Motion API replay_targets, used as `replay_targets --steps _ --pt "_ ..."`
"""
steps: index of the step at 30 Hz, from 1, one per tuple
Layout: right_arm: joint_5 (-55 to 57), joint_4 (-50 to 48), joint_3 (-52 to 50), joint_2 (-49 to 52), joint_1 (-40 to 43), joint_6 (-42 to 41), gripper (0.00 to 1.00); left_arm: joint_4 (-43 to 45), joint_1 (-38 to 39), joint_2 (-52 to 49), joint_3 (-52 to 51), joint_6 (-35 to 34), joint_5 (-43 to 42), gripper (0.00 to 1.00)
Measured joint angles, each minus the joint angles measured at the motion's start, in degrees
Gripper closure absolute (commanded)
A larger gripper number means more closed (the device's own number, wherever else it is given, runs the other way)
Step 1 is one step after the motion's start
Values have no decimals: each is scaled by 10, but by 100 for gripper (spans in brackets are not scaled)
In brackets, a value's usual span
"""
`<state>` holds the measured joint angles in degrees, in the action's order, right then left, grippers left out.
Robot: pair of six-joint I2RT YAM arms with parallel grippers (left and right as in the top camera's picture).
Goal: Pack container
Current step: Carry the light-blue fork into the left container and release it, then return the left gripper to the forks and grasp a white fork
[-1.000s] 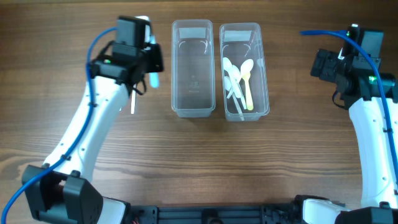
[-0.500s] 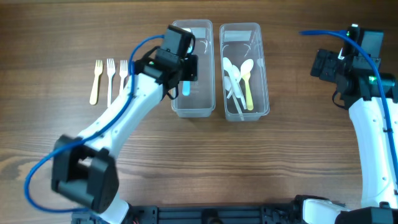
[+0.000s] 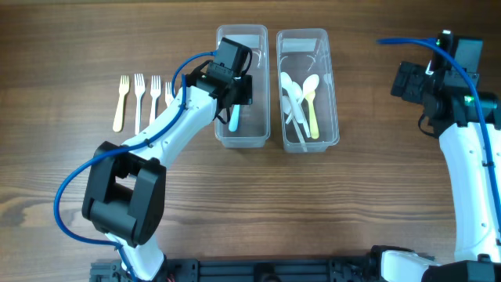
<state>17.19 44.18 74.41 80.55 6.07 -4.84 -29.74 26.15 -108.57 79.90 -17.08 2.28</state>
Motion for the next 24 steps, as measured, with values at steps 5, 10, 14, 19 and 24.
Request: replay_targets --steps 5,10,14,19,24 --pt "0 0 0 0 0 0 0 -31 -7 16 8 0 1 58" --pt "0 0 0 0 0 0 1 -59 -51 88 24 0 9 58" --pt "0 0 0 0 0 0 0 -98 -98 146 30 0 14 59" --pt "0 0 0 0 0 0 0 -143 -151 169 31 12 26 66" --pt "0 0 0 0 0 0 0 -144 -179 147 18 33 26 63"
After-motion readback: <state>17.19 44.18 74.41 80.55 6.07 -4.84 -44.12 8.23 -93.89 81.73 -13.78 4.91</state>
